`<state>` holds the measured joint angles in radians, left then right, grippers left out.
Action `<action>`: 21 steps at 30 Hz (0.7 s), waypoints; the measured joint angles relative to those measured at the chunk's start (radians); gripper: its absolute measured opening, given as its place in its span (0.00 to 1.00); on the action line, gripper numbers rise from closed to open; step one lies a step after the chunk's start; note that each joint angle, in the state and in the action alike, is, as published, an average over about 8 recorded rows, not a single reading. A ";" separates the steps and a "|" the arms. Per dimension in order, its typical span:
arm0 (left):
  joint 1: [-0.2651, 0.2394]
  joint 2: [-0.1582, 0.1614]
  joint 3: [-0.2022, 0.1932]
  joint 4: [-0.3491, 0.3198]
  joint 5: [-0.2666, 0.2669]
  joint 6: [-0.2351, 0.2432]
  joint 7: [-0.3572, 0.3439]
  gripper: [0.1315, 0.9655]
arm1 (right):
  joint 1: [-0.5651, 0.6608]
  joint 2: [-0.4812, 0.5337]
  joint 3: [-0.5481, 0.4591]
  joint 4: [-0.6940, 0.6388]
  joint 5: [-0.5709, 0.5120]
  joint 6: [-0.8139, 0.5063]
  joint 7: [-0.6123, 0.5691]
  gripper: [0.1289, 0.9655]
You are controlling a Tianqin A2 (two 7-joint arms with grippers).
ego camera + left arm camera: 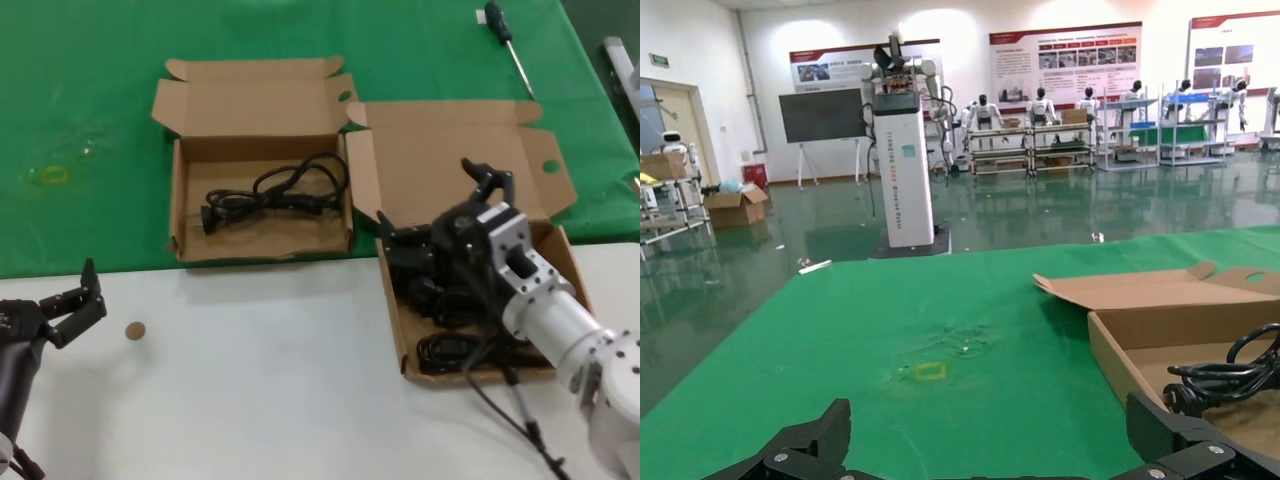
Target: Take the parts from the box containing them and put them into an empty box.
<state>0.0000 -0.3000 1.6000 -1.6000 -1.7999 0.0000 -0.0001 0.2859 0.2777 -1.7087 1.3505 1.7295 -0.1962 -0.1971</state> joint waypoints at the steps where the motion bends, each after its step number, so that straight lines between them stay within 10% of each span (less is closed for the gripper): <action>1: 0.000 0.000 0.000 0.000 0.000 0.000 0.000 0.96 | -0.013 0.001 0.005 0.011 0.003 0.009 0.009 1.00; 21: 0.000 0.000 0.000 0.000 0.000 0.000 0.000 1.00 | -0.244 0.019 0.093 0.212 0.060 0.167 0.168 1.00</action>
<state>0.0000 -0.3000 1.6000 -1.6000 -1.8000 0.0000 -0.0002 0.0419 0.2967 -1.6161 1.5628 1.7895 -0.0292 -0.0292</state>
